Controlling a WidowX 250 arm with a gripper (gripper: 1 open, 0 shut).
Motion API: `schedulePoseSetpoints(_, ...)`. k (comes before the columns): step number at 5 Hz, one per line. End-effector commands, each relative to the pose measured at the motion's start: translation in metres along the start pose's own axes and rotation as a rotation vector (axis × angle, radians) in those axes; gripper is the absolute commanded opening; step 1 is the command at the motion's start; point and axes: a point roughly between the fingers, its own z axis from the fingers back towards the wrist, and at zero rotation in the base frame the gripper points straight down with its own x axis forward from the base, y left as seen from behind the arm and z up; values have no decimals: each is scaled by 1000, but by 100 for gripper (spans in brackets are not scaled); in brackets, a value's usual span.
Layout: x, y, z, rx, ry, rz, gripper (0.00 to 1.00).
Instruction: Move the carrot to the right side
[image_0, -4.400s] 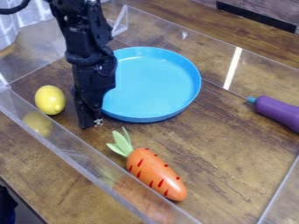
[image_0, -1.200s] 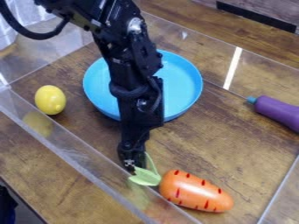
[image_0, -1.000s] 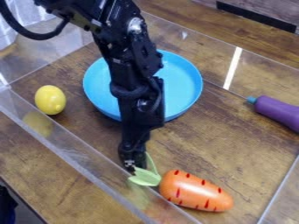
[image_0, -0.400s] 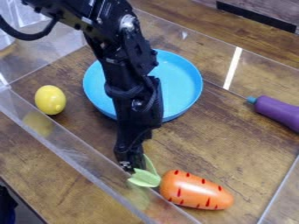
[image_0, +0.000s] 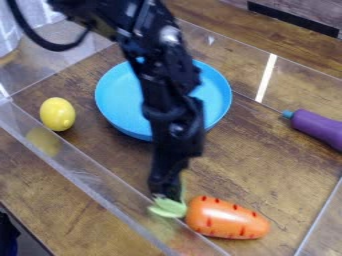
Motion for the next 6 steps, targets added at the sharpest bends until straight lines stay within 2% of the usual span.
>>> schedulePoseSetpoints(1, 30, -1, 5, 16, -6, -57, 100)
schedulePoseSetpoints(2, 55, -20, 1, -4, 2, -175, 100)
schedulePoseSetpoints(4, 90, -51, -4, -43, 11, -354, 100)
schedulePoseSetpoints(5, 91, -53, -5, -55, 16, -406, 100)
schedulePoseSetpoints(6, 87, -52, -5, -62, 26, -436, 100)
